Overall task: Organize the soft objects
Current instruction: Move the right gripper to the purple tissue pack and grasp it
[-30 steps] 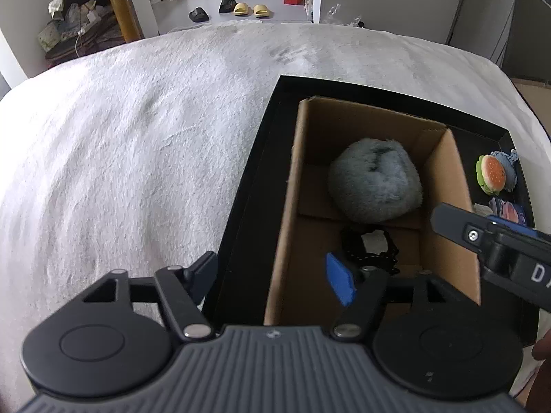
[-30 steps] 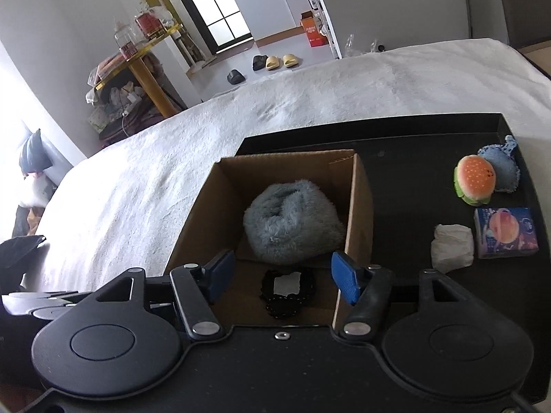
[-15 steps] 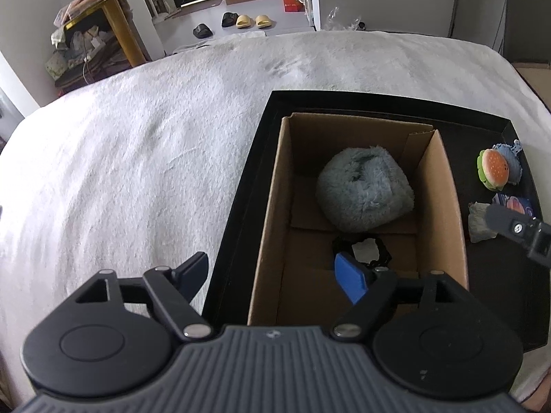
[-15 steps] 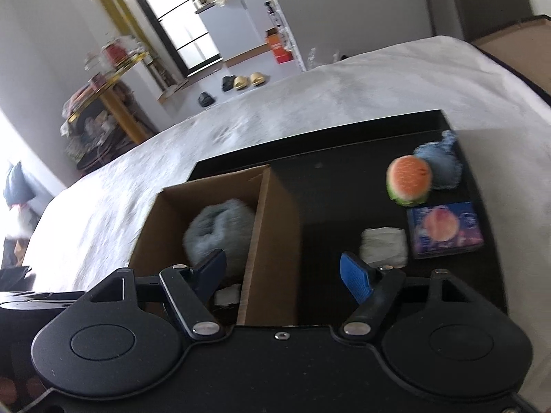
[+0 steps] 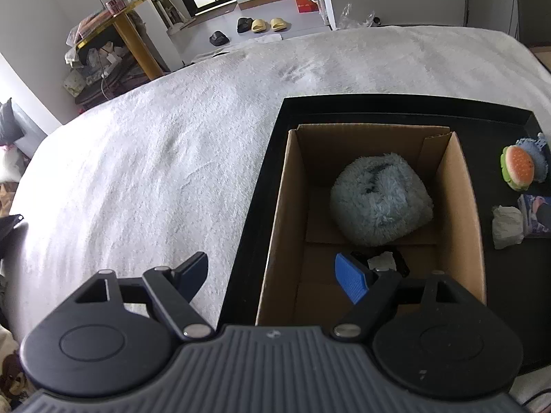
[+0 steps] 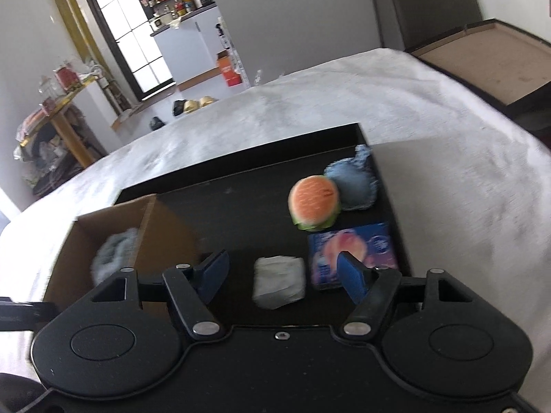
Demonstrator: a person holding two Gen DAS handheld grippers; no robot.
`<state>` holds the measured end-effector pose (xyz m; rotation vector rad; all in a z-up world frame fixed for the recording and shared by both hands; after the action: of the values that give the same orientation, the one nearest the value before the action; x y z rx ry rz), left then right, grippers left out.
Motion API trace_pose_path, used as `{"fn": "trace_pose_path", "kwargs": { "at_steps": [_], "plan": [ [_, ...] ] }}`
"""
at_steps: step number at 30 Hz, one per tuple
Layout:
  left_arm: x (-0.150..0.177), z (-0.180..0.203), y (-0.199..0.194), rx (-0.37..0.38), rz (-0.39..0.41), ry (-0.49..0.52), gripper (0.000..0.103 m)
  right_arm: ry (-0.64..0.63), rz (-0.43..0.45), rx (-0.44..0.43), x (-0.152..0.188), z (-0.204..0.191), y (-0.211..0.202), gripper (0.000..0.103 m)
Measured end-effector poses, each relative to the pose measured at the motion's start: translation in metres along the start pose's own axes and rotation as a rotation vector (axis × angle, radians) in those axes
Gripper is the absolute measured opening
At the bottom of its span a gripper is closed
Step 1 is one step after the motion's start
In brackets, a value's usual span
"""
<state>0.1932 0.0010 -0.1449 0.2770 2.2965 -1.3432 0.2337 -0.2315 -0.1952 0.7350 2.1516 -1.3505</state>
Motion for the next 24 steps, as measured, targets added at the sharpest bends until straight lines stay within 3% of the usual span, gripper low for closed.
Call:
{"fn": "trace_pose_path", "kwargs": {
  "at_steps": [3, 13, 20, 24],
  "plan": [
    [-0.002, 0.005, 0.001, -0.017, 0.006, 0.020, 0.080, 0.025, -0.002, 0.016, 0.002, 0.013, 0.005, 0.059],
    [-0.004, 0.022, 0.017, -0.058, -0.021, 0.089, 0.080, -0.004, -0.023, 0.111, 0.008, 0.035, 0.026, 0.060],
    [-0.003, 0.026, 0.026, -0.070, -0.040, 0.116, 0.080, -0.073, -0.035, 0.164, 0.011, 0.037, 0.038, 0.067],
    [-0.006, 0.027, 0.030, -0.072, -0.052, 0.114, 0.080, -0.131, -0.041, 0.178, 0.013, 0.029, 0.044, 0.079]
  ]
}}
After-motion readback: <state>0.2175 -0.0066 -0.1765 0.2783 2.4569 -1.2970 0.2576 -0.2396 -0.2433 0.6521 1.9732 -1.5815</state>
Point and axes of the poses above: each gripper's, at about its wrist camera, not at the fingertips, and y roughly the way its jaws point, z to its right, x to its underside, the point moved 3 cm from there along y, roughly the way its jaws point, and after that the axes turned 9 degrees about -x, right-handed, at the moved point
